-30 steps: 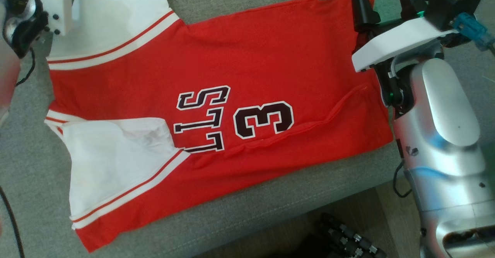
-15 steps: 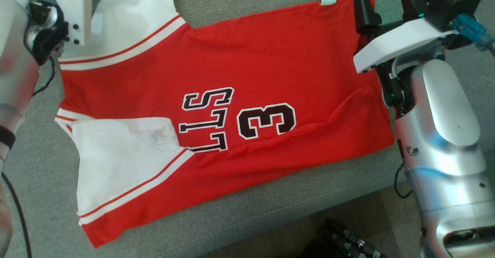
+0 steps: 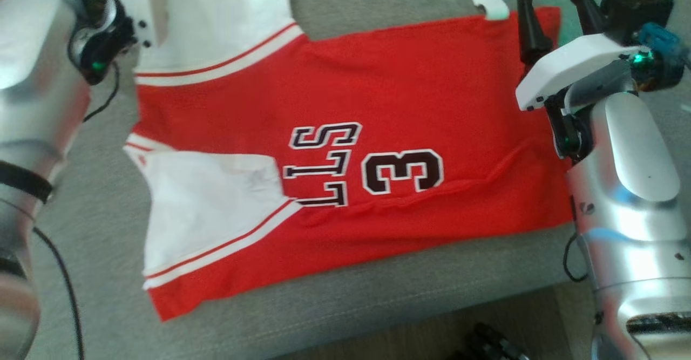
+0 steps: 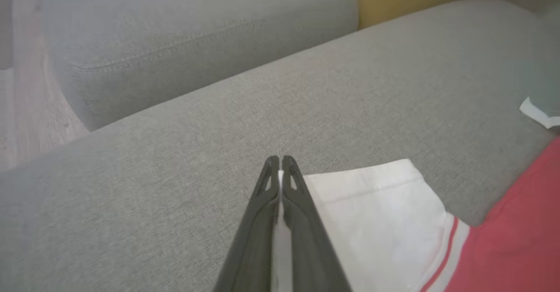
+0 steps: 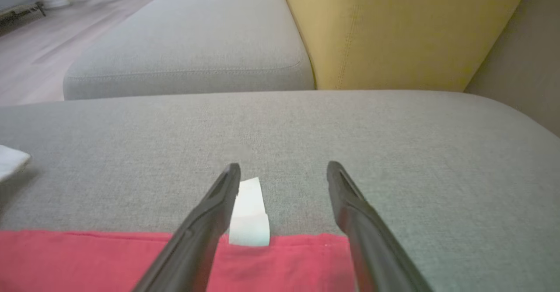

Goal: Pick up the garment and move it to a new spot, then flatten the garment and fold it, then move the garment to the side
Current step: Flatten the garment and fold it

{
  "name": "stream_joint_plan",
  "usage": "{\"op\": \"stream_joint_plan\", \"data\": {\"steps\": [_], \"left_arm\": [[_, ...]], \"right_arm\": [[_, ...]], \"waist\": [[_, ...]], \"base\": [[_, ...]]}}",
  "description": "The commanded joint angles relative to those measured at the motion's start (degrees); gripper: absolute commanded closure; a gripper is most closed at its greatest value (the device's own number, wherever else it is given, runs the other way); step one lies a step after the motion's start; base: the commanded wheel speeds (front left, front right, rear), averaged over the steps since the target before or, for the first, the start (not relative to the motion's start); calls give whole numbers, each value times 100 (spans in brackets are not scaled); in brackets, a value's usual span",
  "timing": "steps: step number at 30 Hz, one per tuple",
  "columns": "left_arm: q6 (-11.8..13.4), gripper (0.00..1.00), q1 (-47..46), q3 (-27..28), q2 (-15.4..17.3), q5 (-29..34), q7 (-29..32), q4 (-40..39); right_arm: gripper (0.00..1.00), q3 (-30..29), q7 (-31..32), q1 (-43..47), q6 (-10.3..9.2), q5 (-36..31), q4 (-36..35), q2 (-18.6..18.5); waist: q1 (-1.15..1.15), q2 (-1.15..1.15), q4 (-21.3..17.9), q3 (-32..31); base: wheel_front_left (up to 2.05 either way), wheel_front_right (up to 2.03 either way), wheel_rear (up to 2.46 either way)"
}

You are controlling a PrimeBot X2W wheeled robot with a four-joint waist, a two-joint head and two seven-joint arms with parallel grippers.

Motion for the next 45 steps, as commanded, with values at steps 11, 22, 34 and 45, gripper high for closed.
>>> {"op": "stream_joint_plan", "data": {"steps": [11,22,34,45], "left_arm": [[12,100,244,97,-5,-147,-664,-786],[159,100,524,10,117,-136,-677,-1223],[371,100,503,10,270,-91,-656,-1411],[758,100,216,167,326,140,-1209,-1212]], "right_arm": [[0,-384,965,-420,37,-351,1044,-558],[0,-646,1251,-498,37,-649,1662,-909],[100,-413,1115,-726,37,-678,1995,-855],[100,-590,172,-1070,37,-785,2050,-856]], "waist": [[0,0,779,-374],[0,0,804,-468],[0,0,780,-381],[0,0,790,-308]], "base": [[0,0,0],[0,0,0],[0,0,0],[0,0,0]]}}
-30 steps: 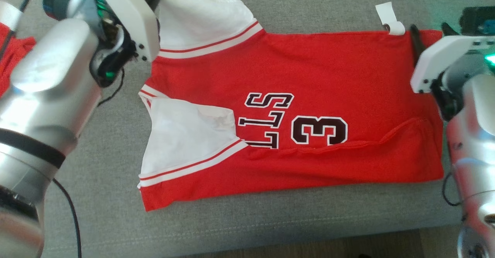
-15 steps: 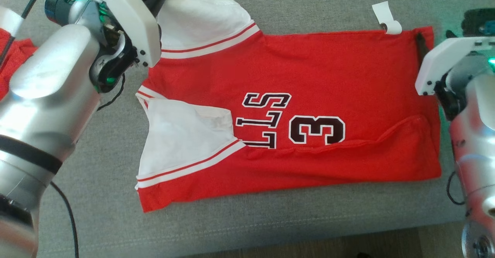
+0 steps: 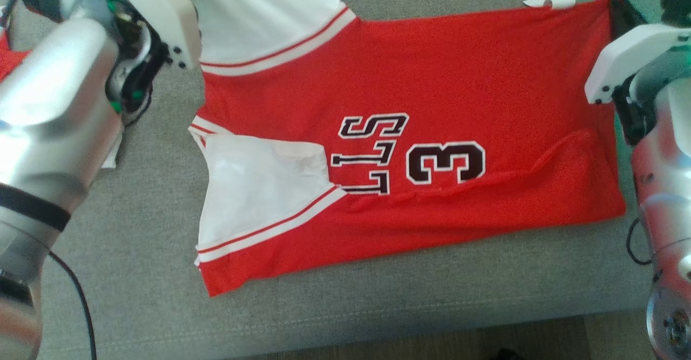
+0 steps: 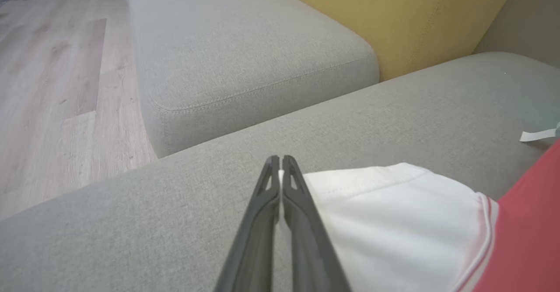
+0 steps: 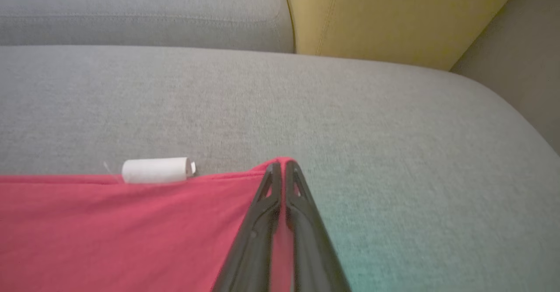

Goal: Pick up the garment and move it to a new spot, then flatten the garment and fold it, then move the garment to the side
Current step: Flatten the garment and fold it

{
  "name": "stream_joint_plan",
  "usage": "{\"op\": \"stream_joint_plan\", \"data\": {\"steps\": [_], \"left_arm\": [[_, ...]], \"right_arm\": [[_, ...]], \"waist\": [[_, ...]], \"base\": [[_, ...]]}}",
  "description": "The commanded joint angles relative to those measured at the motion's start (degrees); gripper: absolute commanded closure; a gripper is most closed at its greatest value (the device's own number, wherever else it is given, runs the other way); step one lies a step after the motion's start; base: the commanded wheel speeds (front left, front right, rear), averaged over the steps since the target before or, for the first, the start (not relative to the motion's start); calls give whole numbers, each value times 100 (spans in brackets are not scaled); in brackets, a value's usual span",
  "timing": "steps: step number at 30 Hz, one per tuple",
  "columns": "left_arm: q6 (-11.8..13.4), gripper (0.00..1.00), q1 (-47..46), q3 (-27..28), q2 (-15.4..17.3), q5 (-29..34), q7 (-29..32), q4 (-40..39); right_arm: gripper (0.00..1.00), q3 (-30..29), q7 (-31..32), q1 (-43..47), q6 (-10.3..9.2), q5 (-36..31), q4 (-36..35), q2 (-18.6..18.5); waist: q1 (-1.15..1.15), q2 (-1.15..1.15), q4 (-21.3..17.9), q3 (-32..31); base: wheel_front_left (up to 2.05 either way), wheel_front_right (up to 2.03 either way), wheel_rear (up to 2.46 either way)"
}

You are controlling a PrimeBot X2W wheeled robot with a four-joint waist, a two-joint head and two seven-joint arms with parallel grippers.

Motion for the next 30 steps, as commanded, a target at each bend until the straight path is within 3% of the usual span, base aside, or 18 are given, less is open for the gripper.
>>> {"op": "stream_joint_plan", "data": {"steps": [1,9,15,23,30], "left_arm": [[60,100,-428,287,217,50,-123,-33],[155,100,-867,381,2,201,-640,446],[-41,100,-890,257,-255,270,-885,914],[-358,100,-321,-27,-107,298,-900,832],[-415,100,487,-264,190,180,-653,32]], "right_arm": [[100,15,-162,-225,37,-62,-127,6],[100,-207,-890,-614,37,-250,105,96],[100,-139,-1232,-740,37,-255,531,176],[100,156,-1326,-462,37,60,912,-43],[100,654,-931,-58,37,611,1094,-273]], "waist": [[0,0,7,18],[0,0,20,123],[0,0,91,72],[0,0,211,-314],[0,0,360,-739]], "base": [[0,0,0],[0,0,0],[0,0,0],[0,0,0],[0,0,0]]}}
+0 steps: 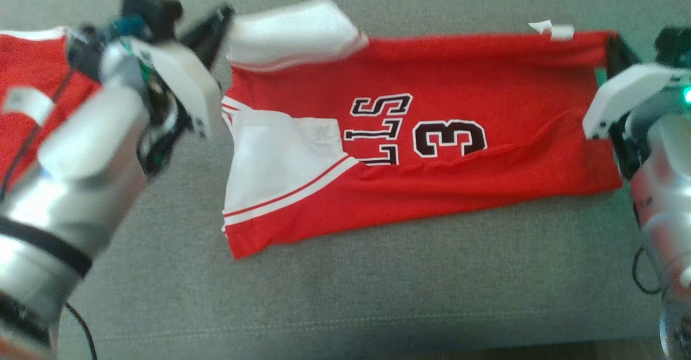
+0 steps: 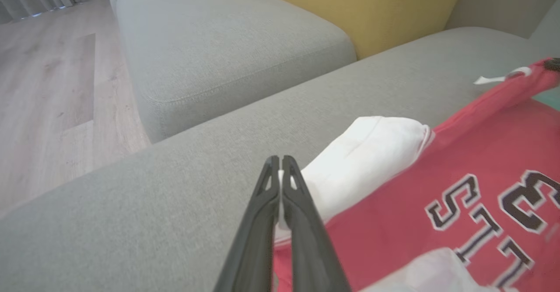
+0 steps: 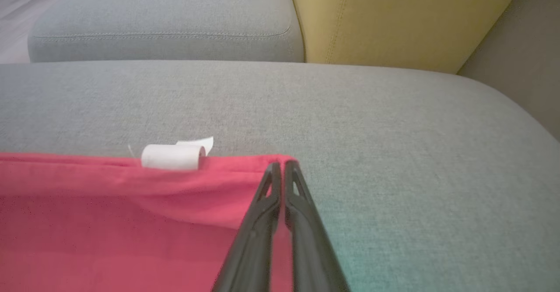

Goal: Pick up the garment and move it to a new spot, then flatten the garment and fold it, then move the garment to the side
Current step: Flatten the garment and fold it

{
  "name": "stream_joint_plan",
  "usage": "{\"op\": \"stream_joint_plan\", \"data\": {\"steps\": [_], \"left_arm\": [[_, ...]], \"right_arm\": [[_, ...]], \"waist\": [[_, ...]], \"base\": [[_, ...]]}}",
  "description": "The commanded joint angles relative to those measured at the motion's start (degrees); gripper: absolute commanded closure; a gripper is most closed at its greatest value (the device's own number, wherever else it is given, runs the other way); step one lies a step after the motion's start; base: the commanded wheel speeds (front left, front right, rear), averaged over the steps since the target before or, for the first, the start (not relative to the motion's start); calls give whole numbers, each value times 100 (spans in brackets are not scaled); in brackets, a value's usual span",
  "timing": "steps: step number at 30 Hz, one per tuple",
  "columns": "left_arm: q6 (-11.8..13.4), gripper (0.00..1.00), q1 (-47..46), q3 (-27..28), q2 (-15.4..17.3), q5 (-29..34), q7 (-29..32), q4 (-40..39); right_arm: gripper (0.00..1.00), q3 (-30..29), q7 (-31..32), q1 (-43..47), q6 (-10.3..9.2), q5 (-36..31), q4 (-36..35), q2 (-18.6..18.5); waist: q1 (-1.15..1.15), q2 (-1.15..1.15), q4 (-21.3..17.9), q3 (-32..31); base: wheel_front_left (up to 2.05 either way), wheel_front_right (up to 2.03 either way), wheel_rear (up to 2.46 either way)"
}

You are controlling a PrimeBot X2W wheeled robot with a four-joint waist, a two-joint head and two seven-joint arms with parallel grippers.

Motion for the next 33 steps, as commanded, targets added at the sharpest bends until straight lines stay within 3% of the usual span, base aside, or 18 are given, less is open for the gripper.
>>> {"op": "stream_joint_plan", "data": {"steps": [1,9,17,26,33], "left_arm": [[30,100,-20,138,335,-66,83,-362],[353,100,971,-122,993,-291,746,-1931],[916,100,1807,-400,1696,-480,1446,-3721],[1286,100,2084,-643,1771,-202,1497,-4117],[1297,100,2086,-798,1609,19,1407,-3731]], "right_arm": [[100,246,109,89,37,170,-149,-95],[100,1062,936,741,37,950,-482,-474],[100,1875,2164,1505,37,1984,-1695,-1231],[100,1991,3453,2241,37,2643,-2958,-1858],[100,1748,4153,2699,37,2791,-3773,-1938]], "waist": [[0,0,92,-197],[0,0,224,-639],[0,0,257,-848],[0,0,216,-883],[0,0,151,-851]], "base": [[0,0,0],[0,0,0],[0,0,0],[0,0,0],[0,0,0]]}}
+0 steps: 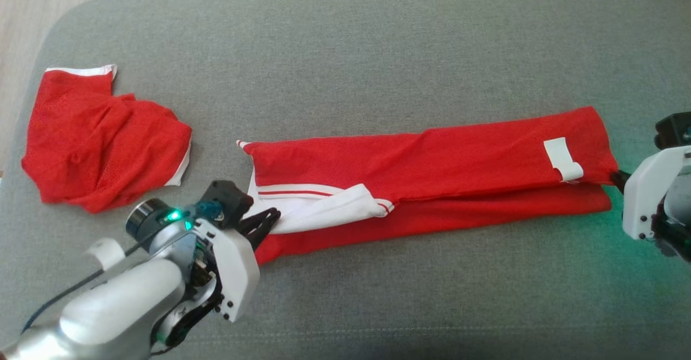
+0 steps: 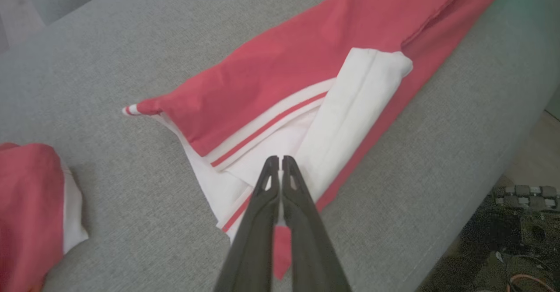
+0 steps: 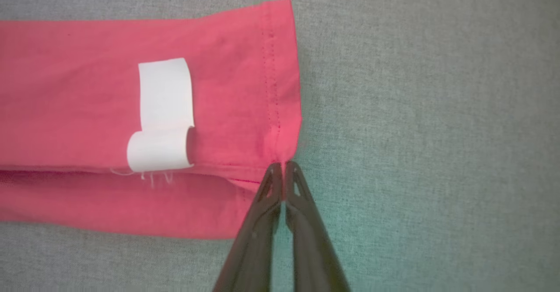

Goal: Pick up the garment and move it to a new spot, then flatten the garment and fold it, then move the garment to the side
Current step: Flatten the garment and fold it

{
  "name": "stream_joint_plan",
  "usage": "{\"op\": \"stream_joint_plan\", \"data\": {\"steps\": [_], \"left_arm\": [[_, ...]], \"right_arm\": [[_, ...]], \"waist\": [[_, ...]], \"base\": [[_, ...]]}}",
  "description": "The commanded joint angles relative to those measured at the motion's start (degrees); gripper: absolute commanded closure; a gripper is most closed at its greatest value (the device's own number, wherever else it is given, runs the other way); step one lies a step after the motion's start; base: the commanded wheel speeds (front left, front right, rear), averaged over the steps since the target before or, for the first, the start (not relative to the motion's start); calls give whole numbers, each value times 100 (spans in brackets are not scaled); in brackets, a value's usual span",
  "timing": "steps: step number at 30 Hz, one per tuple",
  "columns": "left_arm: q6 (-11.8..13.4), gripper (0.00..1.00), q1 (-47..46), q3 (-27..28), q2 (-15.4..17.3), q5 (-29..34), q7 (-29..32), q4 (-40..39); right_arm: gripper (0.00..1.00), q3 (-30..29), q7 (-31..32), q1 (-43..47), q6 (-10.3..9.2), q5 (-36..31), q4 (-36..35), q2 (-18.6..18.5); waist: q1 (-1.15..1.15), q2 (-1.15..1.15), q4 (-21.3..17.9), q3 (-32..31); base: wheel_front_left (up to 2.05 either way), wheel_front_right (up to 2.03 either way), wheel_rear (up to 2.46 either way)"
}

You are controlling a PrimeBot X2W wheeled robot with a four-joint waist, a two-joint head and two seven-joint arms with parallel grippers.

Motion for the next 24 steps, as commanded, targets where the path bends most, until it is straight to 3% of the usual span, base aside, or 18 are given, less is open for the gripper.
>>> {"op": "stream_joint_plan", "data": {"steps": [1,2,3,4,8,15,16,21,24], "left_arm": [[-4,100,-188,211,81,97,-59,3],[-3,82,-176,205,46,88,-68,55],[-1,31,-164,199,14,82,-80,101],[1,0,-155,192,-12,84,-94,141],[142,0,-175,283,-83,131,-287,296],[844,0,-155,1341,-373,-254,-1542,467],[844,0,-155,1341,-373,-254,-1542,467],[1268,0,93,2526,-736,-424,-2029,346],[1496,0,483,3475,-1034,273,-2038,-55]], "right_arm": [[57,-80,99,92,37,-48,-324,-180],[0,-143,183,152,37,-73,-383,-155],[0,-211,253,206,37,-96,-444,-131],[0,-274,299,254,37,-109,-524,-100],[0,-680,132,320,37,-238,-928,81],[0,-1376,-1217,279,37,-556,-1696,838],[0,-1376,-1217,279,37,-556,-1696,838],[0,-1439,-2439,428,37,-923,-2049,1373],[0,-1453,-3091,573,37,-1171,-2048,1689]], "waist": [[0,0,-19,21],[0,0,-24,25],[0,0,-27,28],[0,0,-31,29],[0,0,-36,28],[0,0,-2,-60],[0,0,-2,-60],[0,0,49,-133],[0,0,57,-142]], "base": [[0,0,0],[0,0,0],[0,0,0],[0,0,0],[0,0,0],[0,0,0],[0,0,0],[0,0,0],[0,0,0]]}}
